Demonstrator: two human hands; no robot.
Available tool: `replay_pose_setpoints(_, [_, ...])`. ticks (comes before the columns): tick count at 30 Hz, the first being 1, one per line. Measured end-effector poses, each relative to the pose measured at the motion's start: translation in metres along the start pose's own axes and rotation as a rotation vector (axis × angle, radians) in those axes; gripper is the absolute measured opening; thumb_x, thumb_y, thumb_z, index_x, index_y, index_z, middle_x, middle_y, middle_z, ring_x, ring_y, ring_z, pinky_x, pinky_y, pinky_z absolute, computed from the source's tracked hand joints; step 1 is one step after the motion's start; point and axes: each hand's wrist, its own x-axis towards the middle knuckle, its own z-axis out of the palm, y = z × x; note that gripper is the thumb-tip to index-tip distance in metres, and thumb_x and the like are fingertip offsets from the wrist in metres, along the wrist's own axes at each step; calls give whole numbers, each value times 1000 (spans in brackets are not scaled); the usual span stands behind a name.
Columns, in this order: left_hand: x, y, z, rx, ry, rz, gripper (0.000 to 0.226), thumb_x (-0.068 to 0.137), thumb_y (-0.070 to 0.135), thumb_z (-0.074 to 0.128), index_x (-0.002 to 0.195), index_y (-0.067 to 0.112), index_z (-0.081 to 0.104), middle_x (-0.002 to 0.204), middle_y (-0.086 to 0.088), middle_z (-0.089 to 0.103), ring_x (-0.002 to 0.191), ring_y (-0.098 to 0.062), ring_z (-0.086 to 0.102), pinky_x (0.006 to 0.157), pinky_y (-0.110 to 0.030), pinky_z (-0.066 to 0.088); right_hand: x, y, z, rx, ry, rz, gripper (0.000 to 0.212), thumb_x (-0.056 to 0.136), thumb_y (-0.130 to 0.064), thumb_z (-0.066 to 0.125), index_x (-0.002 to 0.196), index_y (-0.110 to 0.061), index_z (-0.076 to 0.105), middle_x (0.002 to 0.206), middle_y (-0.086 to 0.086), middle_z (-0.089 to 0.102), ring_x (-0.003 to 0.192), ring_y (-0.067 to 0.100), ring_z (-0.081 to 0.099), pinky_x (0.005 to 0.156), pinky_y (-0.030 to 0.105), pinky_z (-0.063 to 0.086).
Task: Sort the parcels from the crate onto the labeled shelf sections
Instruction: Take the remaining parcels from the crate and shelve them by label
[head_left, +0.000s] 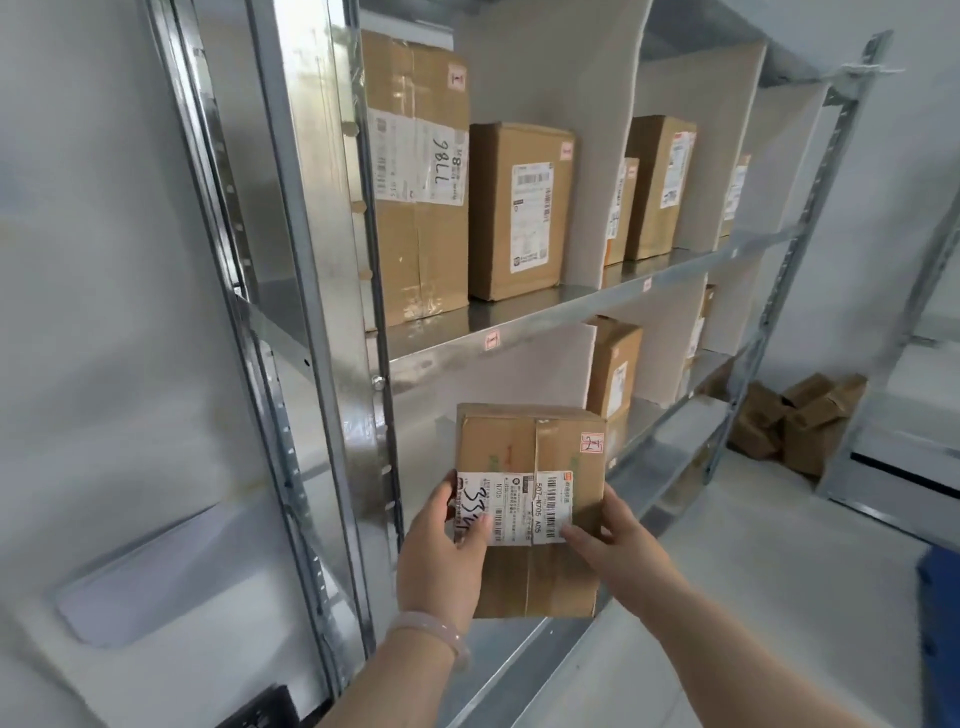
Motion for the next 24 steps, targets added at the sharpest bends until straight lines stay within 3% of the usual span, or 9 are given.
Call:
replay_pose_setpoints(3, [21, -10, 11, 22, 29, -48, 54, 92, 35, 63, 142, 35, 43, 127, 21, 57, 108, 1, 53, 98, -24, 44, 42, 7, 9, 6, -59, -24, 57, 90, -26, 67, 139, -38, 40, 123, -11, 63, 110, 11, 59, 91, 27, 47])
replay_pose_setpoints(6, [41, -26, 29, 70, 85, -114, 48, 93, 32, 61, 139, 34, 46, 128, 14, 61, 112, -7, 59, 97, -26, 47, 84, 17, 23, -48, -137, -86, 45, 89, -22, 68, 130, -31, 49, 113, -11, 65, 96, 4, 61, 79, 18, 44])
replay_pose_setpoints(11, [59, -38, 64, 24, 231, -273, 40, 94, 27, 61, 129, 36, 43, 118, 12, 63, 104, -10, 63, 89, -29, 55, 152, 37, 34, -154, -279, -155, 42, 87, -18, 70, 121, -32, 51, 94, -25, 61, 85, -9, 56, 85, 20, 48])
replay_pose_setpoints(14, [67, -41, 79, -12, 326, -343, 33, 95, 25, 59, 123, 34, 44, 115, 10, 65, 100, -9, 65, 84, -28, 56, 181, 45, 43, -192, -347, -202, 37, 86, -19, 71, 111, -34, 48, 86, -27, 56, 78, -14, 51, 64, 0, 39])
replay_pose_setpoints(16, [72, -44, 84, -65, 407, -394, 33, 95, 22, 59, 123, 33, 45, 114, 8, 65, 99, -9, 64, 89, -35, 55, 194, 52, 56, -192, -397, -231, 37, 85, -21, 73, 113, -32, 52, 90, -27, 60, 84, -13, 55, 68, 1, 40])
replay_pose_setpoints(18, [73, -49, 88, -102, 496, -434, 36, 94, 16, 61, 124, 30, 45, 114, 6, 64, 99, -7, 63, 92, -33, 53, 203, 59, 70, -195, -455, -267, 48, 82, -27, 74, 125, -34, 53, 99, -24, 66, 94, -5, 61, 84, 19, 50])
replay_pose_setpoints(20, [72, -54, 91, -123, 558, -485, 42, 94, 17, 62, 129, 28, 43, 115, 6, 64, 98, -7, 62, 90, -30, 51, 208, 64, 80, -207, -507, -307, 56, 82, -29, 73, 132, -38, 49, 107, -20, 67, 100, 3, 63, 89, 29, 52])
replay_pose_setpoints(24, [72, -65, 97, -90, 596, -549, 50, 92, 24, 65, 133, 33, 37, 117, 9, 65, 102, -15, 64, 92, -38, 52, 217, 77, 97, -175, -531, -336, 47, 84, -26, 72, 126, -35, 53, 103, -22, 66, 96, 0, 63, 80, 17, 49])
